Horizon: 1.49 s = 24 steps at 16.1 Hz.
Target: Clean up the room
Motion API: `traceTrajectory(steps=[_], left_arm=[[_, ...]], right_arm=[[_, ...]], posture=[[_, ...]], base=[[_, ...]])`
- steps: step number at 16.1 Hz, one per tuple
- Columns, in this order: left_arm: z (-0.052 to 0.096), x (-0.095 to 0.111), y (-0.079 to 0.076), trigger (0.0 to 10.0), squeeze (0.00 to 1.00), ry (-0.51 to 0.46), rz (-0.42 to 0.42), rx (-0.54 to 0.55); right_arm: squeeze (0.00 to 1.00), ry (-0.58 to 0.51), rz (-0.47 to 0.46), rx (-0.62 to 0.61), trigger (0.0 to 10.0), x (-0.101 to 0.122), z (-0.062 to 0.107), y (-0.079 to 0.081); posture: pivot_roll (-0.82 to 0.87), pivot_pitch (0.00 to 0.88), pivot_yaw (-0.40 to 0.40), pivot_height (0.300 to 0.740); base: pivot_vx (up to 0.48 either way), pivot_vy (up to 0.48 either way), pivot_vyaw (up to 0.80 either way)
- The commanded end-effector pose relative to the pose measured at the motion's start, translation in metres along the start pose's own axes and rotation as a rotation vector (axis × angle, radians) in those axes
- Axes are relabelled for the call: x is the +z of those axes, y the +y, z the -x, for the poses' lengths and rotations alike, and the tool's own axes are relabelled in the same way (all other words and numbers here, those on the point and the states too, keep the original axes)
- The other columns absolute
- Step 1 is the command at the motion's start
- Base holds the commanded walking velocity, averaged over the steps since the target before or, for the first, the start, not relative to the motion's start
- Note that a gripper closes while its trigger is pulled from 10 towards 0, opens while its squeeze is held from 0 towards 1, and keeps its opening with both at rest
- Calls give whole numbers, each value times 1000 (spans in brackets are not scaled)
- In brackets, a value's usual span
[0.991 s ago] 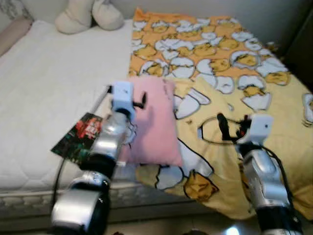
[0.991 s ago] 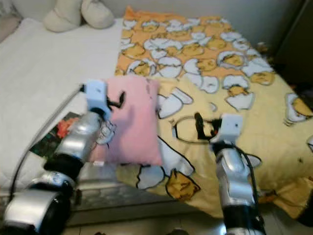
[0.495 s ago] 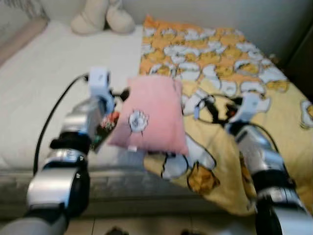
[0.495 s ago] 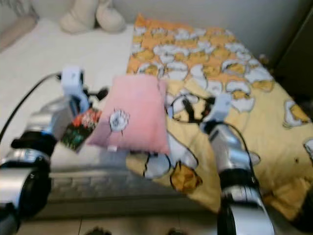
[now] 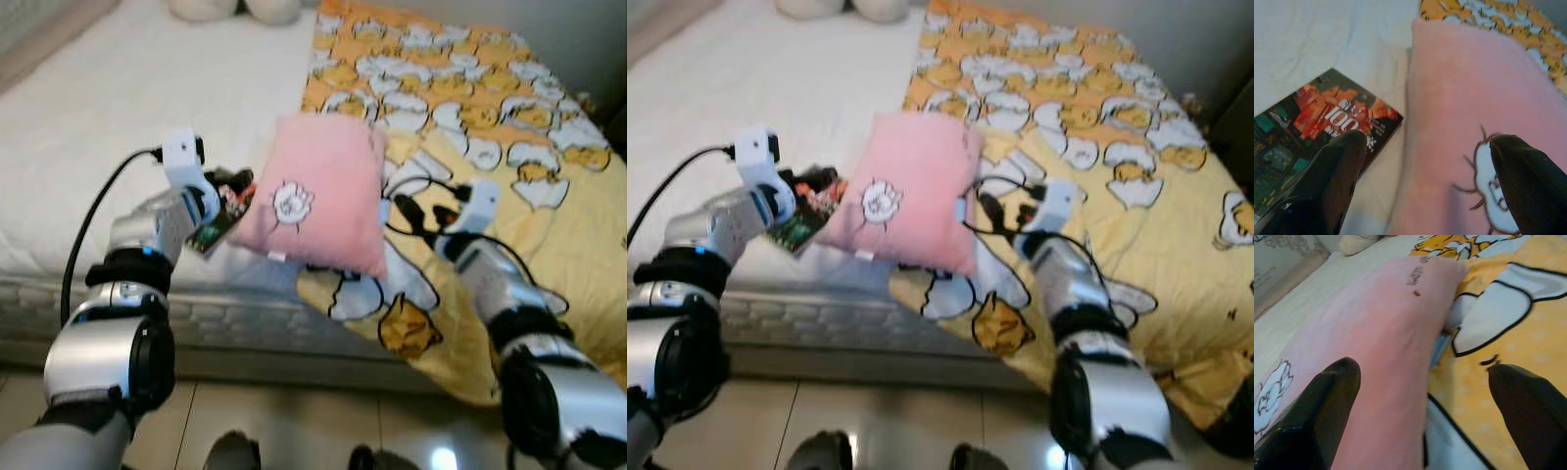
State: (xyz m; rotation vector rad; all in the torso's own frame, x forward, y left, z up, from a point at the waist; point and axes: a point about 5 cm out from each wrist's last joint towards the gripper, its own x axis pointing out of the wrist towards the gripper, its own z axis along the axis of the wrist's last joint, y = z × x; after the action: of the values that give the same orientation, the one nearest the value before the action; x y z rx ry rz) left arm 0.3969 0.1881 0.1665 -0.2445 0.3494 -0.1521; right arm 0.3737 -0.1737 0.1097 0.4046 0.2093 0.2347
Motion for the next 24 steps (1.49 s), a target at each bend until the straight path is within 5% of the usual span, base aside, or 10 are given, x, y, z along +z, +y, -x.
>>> traceTrajectory(steps=[1, 4, 7, 9, 12, 14, 16, 21, 24], left_arm=[[-3, 7, -15, 10000, 0, -16, -59, -32], [22, 2, -26, 10000, 0, -274, -297, -47], [60, -17, -57, 10000, 0, -454, -444, -113], [72, -24, -75, 10000, 0, -508, -407, -161], [94, -75, -45, 10000, 0, -400, -343, -45], [111, -105, -45, 10000, 0, -312, -285, -94], [96, -104, -66, 10000, 0, -321, -313, -185], [77, -100, -62, 10000, 0, -321, -270, -34], [69, -95, -67, 10000, 0, -344, -304, -50]], right_arm=[[0, 4, 28, -16, 10000, 0, -2, 2], [0, -182, 299, -2, 10000, 12, 11, 9], [0, -382, 431, -100, 10000, 4, 73, 14], [0, -473, 481, -169, 10000, -5, 107, 23], [0, -452, 466, -308, 10000, -36, 155, 21], [0, -359, 462, -359, 10000, -52, 175, 6], [0, -300, 466, -330, 10000, -61, 168, 4], [0, -258, 473, -238, 10000, -61, 145, 6], [0, -253, 462, -246, 10000, -58, 138, 0]], posture=[[75, 173, -45, 740], [71, 131, -60, 740], [69, 38, -52, 740], [60, 0, -43, 740], [21, 0, -11, 740], [20, 0, -10, 740], [17, 0, -10, 740], [0, 0, -11, 740], [9, 0, -13, 740]], base=[[0, 0, 0], [0, 0, 0], [0, 0, 0], [0, 0, 0], [0, 0, 0], [0, 0, 0], [174, 0, 0], [480, 0, 0], [480, 0, 717]])
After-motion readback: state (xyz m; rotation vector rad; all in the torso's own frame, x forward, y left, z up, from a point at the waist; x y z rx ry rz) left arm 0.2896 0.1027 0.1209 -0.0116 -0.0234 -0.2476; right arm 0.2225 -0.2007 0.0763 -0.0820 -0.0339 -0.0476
